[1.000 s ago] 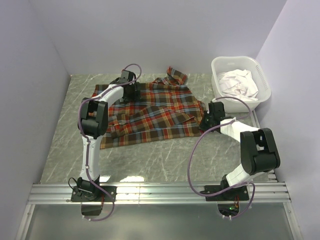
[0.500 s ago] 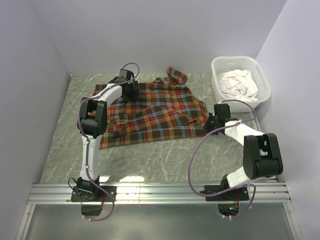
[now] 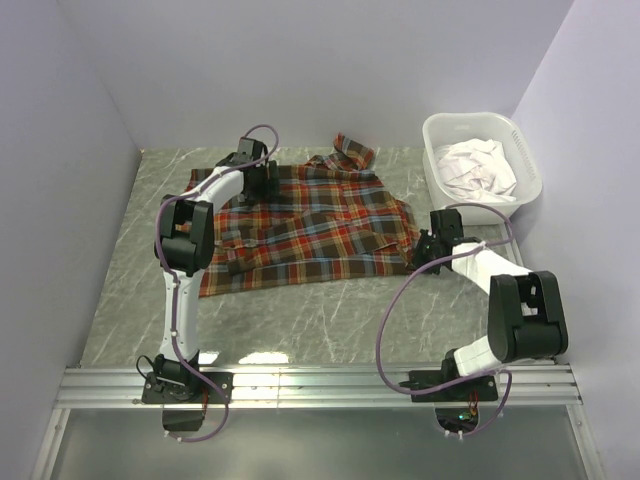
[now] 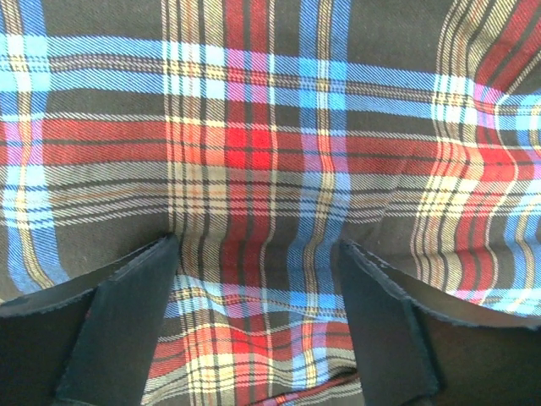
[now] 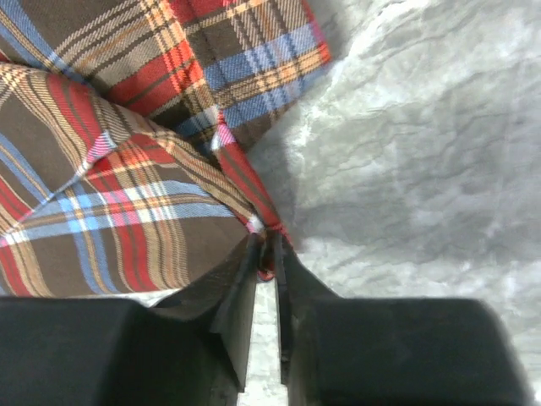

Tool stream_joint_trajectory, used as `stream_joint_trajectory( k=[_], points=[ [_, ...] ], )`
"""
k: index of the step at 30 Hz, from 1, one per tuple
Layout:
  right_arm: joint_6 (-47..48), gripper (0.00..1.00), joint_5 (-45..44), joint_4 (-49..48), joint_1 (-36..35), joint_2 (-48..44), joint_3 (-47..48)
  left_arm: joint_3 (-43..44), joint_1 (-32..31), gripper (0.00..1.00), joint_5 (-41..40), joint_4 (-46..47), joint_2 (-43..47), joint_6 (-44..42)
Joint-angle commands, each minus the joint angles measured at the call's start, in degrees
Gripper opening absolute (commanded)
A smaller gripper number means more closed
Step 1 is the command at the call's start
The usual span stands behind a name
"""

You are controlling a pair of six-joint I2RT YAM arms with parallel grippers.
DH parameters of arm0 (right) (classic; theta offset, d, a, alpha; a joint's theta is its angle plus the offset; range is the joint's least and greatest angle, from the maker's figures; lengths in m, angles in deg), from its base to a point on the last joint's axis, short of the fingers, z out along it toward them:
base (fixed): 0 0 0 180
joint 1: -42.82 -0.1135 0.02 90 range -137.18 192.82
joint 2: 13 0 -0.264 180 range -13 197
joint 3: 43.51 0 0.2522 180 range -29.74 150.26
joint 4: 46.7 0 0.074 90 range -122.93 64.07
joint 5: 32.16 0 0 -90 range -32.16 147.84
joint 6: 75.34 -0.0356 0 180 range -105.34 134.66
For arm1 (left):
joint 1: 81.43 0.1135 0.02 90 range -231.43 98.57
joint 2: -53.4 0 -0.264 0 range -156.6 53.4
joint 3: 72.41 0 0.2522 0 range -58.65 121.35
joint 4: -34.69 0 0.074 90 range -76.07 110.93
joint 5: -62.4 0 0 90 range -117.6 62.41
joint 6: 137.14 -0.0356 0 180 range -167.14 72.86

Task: Fold and stack the long sleeve shirts
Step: Fold the shirt

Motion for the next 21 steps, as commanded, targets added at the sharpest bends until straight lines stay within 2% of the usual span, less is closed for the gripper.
stream_joint_trajectory(
  k=[1, 2, 5, 8, 11, 12, 14, 15, 18, 21],
  points=[
    [0.28, 0.27, -1.82, 0.99, 0.32, -4.89, 1.17, -0.33, 0.93, 0.84, 2.12, -3.45, 2.92, 1.62],
    [0.46, 0.39, -1.82, 1.17, 0.32, -5.77, 1.61, -0.33, 0.93, 0.85, 2.22, -3.63, 4.59, 1.97],
    [0.63, 0.58, -1.30, 1.52, -0.47, -8.76, 3.29, -1.55, 0.93, 0.88, 2.31, -4.68, 12.76, 4.25],
    [0.11, 0.65, 1.34, 0.12, -1.96, -11.31, 3.90, -6.20, 0.93, 0.90, 2.04, -5.91, 21.90, 8.12],
    [-1.64, 0.65, 6.42, -3.74, -3.55, -12.46, 2.59, -15.51, 0.93, 0.90, 1.26, -6.18, 31.13, 12.07],
    [-2.09, 0.64, 7.48, -4.62, -3.90, -12.20, 2.06, -21.89, 1.01, 0.89, 0.38, -5.65, 36.02, 13.82],
    [-2.88, 0.63, 10.99, -7.34, -4.78, -11.23, 1.27, -29.12, 1.19, 0.87, 0.03, -2.68, 41.06, 15.33],
    [-3.14, 0.62, 11.88, -8.40, -5.22, -10.71, 0.57, -36.12, 1.45, 0.86, -0.85, -1.79, 45.78, 16.73],
    [-4.46, 0.60, 15.31, -12.18, -5.92, -8.34, -0.66, -48.43, 3.47, 0.82, -1.82, 2.50, 53.18, 19.54],
    [-6.04, 0.59, 16.90, -15.52, -5.92, -5.53, -1.98, -57.16, 6.63, 0.80, -0.42, 6.20, 57.15, 21.83]
  ],
)
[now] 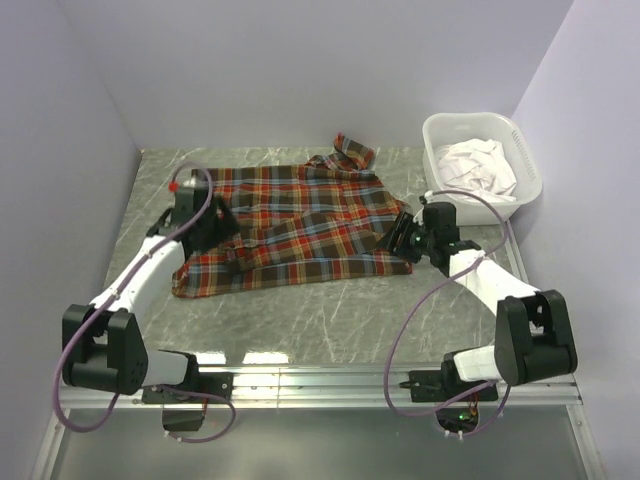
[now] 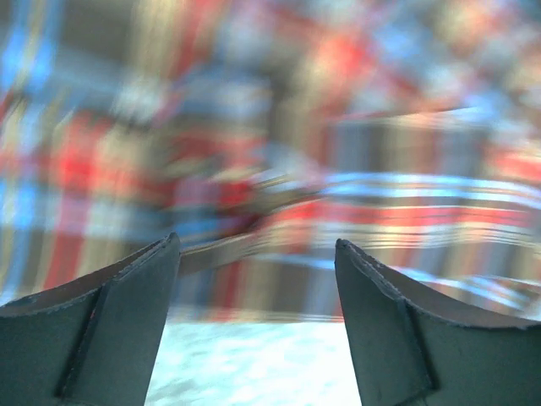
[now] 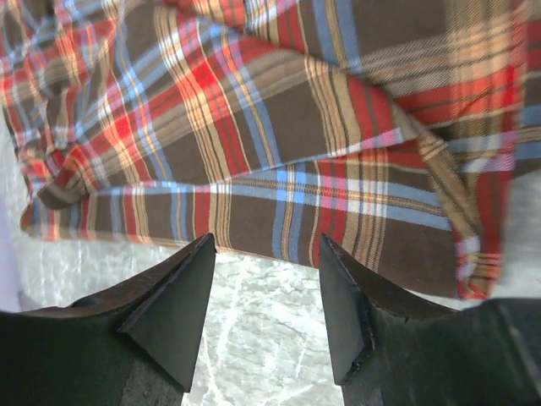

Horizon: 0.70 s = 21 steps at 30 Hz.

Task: Fold and stack the long sleeve shirts
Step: Fold the shirt

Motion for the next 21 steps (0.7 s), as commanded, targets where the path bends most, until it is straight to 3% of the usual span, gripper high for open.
stream_joint_trajectory(
  k=[1, 9, 21],
  points=[
    [-2.33, 0.59, 4.31, -5.65, -0.31, 2.78, -1.83, -9.30, 4.14, 0.79, -0.52, 4.84, 1.65, 5.31],
    [-3.21, 0.57, 5.89, -9.69, -0.13, 8.50, -3.93, -13.96, 9.52, 0.78, -0.44, 5.28, 0.52, 7.94],
    [-6.29, 0.56, 3.62, -9.08, 5.93, 12.11, -7.28, -26.88, 28.58, 0.76, 5.71, 9.32, 1.74, 15.42]
  ],
)
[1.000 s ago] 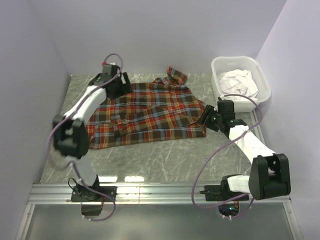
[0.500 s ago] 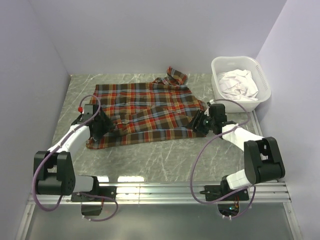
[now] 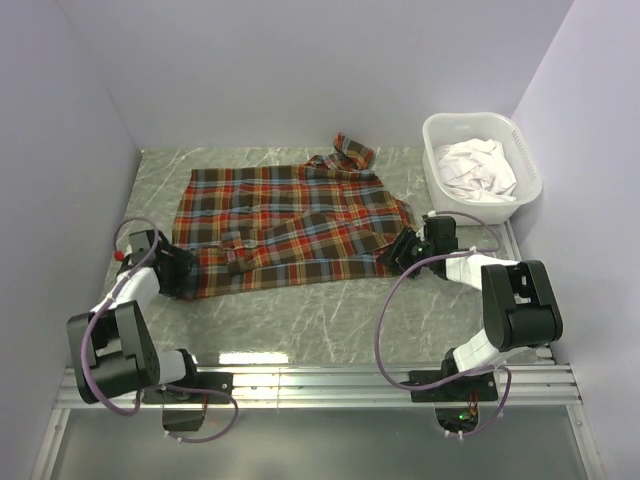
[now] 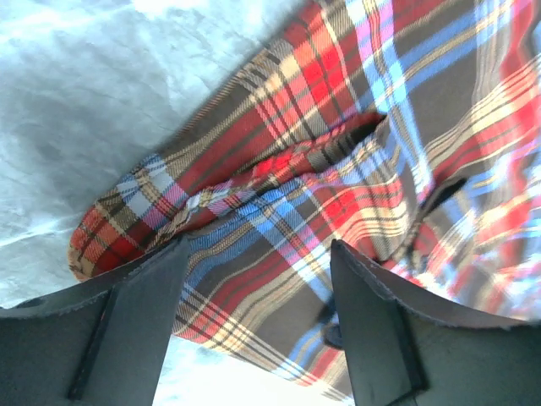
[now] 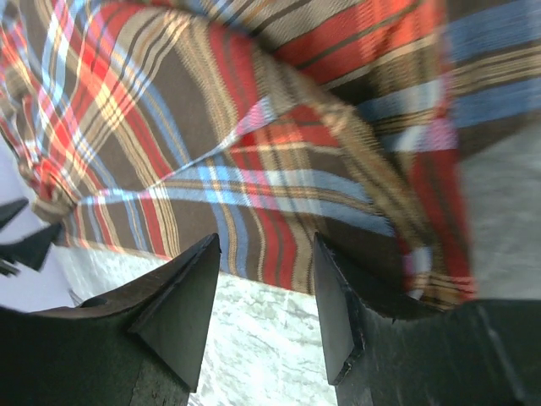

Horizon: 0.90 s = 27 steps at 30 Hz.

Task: Fold and stack the long sleeve shirts
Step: Fold the shirt

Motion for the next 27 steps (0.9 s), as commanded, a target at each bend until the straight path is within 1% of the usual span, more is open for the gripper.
stream_joint_trajectory(
  k=[1, 5, 7, 10, 14, 15, 18, 19, 20, 21, 22, 24, 25, 26, 27],
  points=[
    [-0.17, 0.56, -3.54, 1.06, 2.00, 0.39, -1.38, -4.07, 5.63, 0.75, 2.32, 0.25, 0.65, 2.16],
    [-0.43, 0.55, -3.72, 1.94, 2.44, -0.04, -1.38, -6.01, 11.36, 0.75, 4.88, 0.34, 3.19, 1.90],
    [0.01, 0.55, -4.59, 2.64, 2.35, -1.71, -1.21, -5.05, 13.29, 0.76, 4.88, -1.49, 4.25, 0.84],
    [0.97, 0.55, -6.52, 4.57, 2.35, -4.61, -0.94, -1.97, 14.79, 0.77, 4.27, -3.78, 5.48, -1.00],
    [3.25, 0.55, -7.67, 6.51, 1.22, -8.21, 1.07, 1.37, 14.62, 0.81, 3.82, -5.11, 8.11, -3.11],
    [3.96, 0.55, -8.11, 7.30, 0.25, -8.39, 3.34, 1.90, 13.23, 0.84, 4.26, -4.76, 9.51, -3.55],
    [7.03, 0.57, -11.62, 11.43, -4.31, -7.52, 9.24, 3.74, 8.75, 0.87, 3.21, -3.79, 11.45, -4.34],
    [8.26, 0.58, -12.67, 12.40, -5.46, -7.17, 10.65, 4.70, 4.99, 0.88, 2.43, -4.22, 11.46, -4.52],
    [8.97, 0.59, -15.29, 13.88, -8.25, -6.91, 11.97, 6.89, 2.86, 0.88, 1.38, -4.58, 11.37, -5.13],
    [9.58, 0.60, -16.71, 14.51, -9.50, -6.03, 14.41, 7.96, 0.75, 0.88, -0.20, -4.93, 10.68, -5.74],
    [10.81, 0.61, -17.86, 15.73, -11.08, -5.33, 15.66, 9.10, -3.44, 0.87, -1.35, -5.28, 10.23, -5.93],
    [11.87, 0.64, -20.40, 16.79, -14.16, -2.96, 19.25, 12.17, -7.51, 0.86, -2.32, -5.46, 8.05, -7.33],
    [12.57, 0.65, -21.11, 17.23, -14.95, -2.08, 20.40, 13.14, -11.01, 0.86, -2.33, -5.81, 7.16, -7.59],
    [12.84, 0.68, -21.64, 17.85, -15.57, -1.20, 21.37, 14.80, -12.61, 0.86, -4.15, -5.81, 6.02, -8.03],
    [13.10, 0.70, -22.17, 18.12, -16.88, 0.81, 23.38, 15.60, -14.19, 0.85, -4.26, -5.81, 3.58, -8.99]
  ],
)
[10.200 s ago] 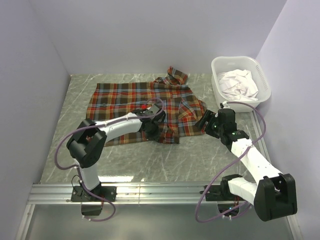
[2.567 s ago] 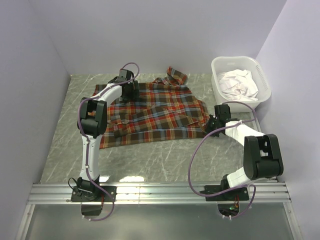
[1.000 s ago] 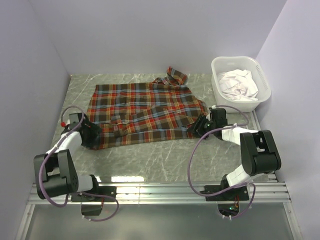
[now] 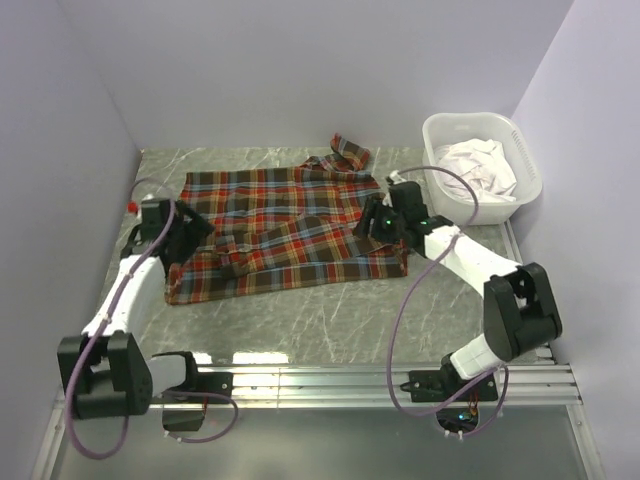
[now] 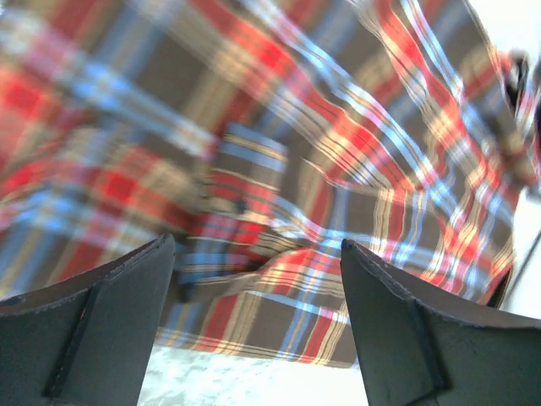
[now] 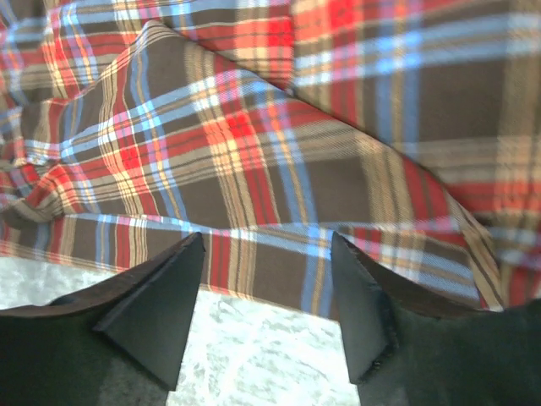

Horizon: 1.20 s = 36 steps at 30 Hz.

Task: Fold and stack the long sleeve shirts
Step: Fold the shirt

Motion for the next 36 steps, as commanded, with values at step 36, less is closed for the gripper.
stream_joint_trajectory(
  k=[36],
  points=[
    [-1.02, 0.68, -4.05, 25.99, -12.45, -1.70, -14.19, -11.01, -14.95, 0.99, 7.49, -16.08, -0.56, 2.74]
  ],
)
